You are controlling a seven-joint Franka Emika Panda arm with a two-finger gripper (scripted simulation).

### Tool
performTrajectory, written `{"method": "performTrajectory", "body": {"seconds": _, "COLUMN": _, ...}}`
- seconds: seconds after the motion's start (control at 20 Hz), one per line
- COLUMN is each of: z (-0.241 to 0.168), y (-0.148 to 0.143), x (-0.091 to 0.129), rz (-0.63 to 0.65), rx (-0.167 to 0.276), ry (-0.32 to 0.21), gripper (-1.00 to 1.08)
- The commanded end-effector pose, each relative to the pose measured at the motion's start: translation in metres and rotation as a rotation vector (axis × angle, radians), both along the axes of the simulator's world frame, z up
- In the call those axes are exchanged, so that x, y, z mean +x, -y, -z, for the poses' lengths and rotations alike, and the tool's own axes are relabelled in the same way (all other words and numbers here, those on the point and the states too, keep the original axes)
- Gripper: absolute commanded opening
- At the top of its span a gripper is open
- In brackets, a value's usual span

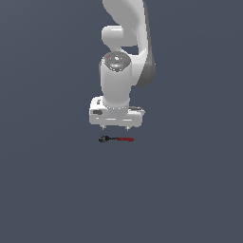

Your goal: Pick up the object and move it to a goal position.

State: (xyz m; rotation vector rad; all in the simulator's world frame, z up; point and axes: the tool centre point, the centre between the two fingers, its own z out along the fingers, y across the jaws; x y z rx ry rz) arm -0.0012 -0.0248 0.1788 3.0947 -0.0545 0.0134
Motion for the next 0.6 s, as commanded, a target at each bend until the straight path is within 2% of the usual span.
{"method": "performTrajectory", "body": {"seconds": 0.0, "z": 0.000, "y": -0.001, "x": 0.000, "rz": 0.002, "rx": 0.000, "ry": 0.000, "gripper": 1.00}}
{"method": "performTrajectory", "body": {"seconds": 0.55, "z": 0.012, "y": -0.002, "x": -0.003, "rz": 0.123, "rx": 0.012, "ry": 0.002, "gripper": 1.00}}
